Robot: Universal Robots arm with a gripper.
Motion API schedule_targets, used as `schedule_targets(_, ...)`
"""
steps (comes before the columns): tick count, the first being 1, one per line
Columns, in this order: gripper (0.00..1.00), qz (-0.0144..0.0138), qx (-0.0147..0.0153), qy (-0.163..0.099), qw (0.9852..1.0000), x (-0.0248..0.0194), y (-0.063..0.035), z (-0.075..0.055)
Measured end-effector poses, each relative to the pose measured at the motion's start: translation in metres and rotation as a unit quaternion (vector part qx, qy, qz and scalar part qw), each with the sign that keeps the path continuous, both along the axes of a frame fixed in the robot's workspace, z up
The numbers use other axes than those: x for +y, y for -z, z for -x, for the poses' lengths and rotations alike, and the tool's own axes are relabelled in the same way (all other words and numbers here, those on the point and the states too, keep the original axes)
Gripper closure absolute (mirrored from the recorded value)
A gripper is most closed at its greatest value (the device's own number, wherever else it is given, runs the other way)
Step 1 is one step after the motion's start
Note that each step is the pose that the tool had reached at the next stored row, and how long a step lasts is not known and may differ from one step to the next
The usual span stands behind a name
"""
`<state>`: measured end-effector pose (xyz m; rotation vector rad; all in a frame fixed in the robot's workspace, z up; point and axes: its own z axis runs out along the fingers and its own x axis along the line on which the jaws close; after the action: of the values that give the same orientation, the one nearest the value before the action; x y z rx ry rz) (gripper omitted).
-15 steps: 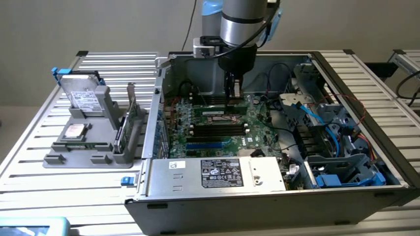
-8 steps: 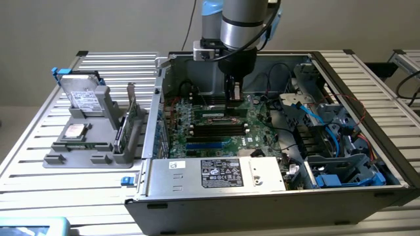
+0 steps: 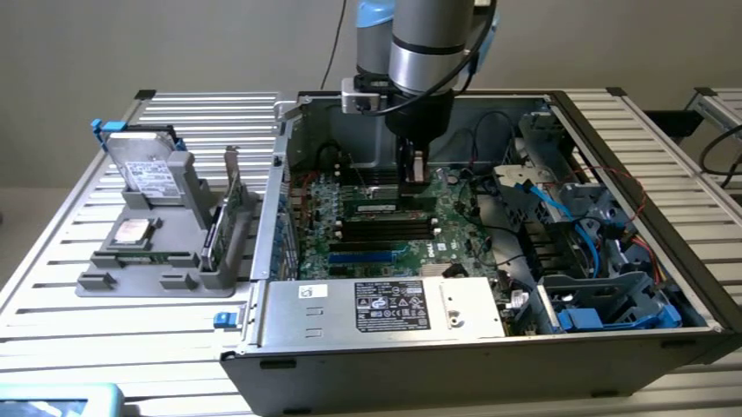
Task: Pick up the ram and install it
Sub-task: 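Insert the ram into the slot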
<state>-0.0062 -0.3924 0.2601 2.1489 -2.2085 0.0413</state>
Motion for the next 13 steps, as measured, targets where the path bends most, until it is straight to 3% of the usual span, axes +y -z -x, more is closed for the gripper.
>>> schedule_targets(8, 0.88, 0.0024, 0.0, 0.0, 1.0, -0.0005, 0.0072, 0.0001)
schedule_targets(13, 0.88, 0.0032, 0.0001, 0.0, 1.0, -0.0038, 0.0083, 0.0001)
